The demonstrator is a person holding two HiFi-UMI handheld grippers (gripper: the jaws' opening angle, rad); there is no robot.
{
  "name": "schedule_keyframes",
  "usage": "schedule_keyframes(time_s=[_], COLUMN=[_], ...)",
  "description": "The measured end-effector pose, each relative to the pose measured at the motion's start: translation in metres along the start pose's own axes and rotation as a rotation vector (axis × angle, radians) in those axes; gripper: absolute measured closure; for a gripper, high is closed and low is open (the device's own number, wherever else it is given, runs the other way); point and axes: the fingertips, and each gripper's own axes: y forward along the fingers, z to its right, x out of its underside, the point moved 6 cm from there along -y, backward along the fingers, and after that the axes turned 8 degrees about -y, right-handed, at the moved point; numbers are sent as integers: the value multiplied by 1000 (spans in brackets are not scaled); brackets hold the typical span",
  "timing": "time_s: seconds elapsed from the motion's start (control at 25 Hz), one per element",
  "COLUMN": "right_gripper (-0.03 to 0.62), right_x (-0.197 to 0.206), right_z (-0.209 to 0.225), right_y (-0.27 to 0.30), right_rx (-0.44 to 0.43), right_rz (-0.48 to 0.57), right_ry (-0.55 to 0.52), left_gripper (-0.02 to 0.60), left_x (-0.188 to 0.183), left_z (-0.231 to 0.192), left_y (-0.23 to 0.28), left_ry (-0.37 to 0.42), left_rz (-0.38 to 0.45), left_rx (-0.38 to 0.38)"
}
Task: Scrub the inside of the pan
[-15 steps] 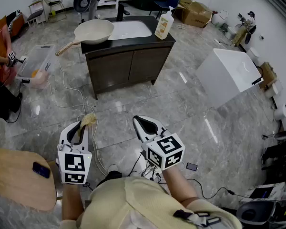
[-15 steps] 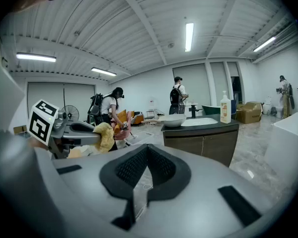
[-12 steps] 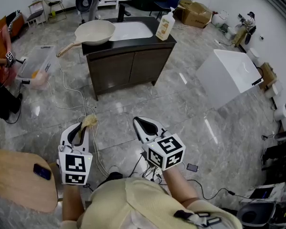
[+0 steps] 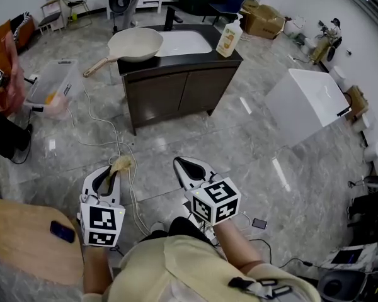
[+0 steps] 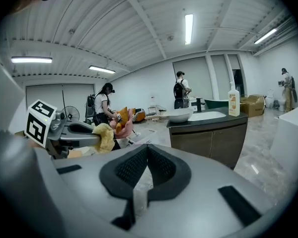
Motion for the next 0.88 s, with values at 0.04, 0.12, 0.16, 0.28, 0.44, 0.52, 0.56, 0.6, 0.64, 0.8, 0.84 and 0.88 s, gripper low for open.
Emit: schedule_keyframes(time_s=[0.04,0.12,0.16,0.28,0.44,0.52,0.56,0.6,0.64,0.8,0.84,0.88], right_gripper=[579,579,579,579,579,579,579,579,579,579,579,579], right_x=[0,1,0,-6,-11,-10,-10,-12,-15,-36,-40,-44], right_z=[0,1,3,12,36,52,61,70,79,119,127,133], right_y=[4,10,12,21,39,52,60,68,77,109,116,124], right_rx=[0,3,4,9,13,3,-4,-13,-22,-55,-65,-76], right_rz=[0,-6,-11,-11,-13,-18,-19,-19,-17,4,6,5], right_ry=[1,5,7,7,6,13,17,19,19,1,-3,-5], left_gripper=[526,526,526,526,526,526,526,526,526,526,526,526], left_x=[1,3,3,-2,-12,-17,-20,-24,-28,-51,-57,-63], left_z=[-3,-8,-10,-18,-26,-29,-32,-35,-38,-47,-51,-53], left_y=[2,6,8,20,49,67,76,86,96,134,142,150], left_ry=[5,4,0,-6,-6,-5,-1,7,17,34,34,33], left_rz=[-3,-13,-16,-19,-11,-13,-18,-26,-35,-58,-58,-58], left_rx=[1,4,6,9,5,1,-5,-13,-20,-36,-42,-49])
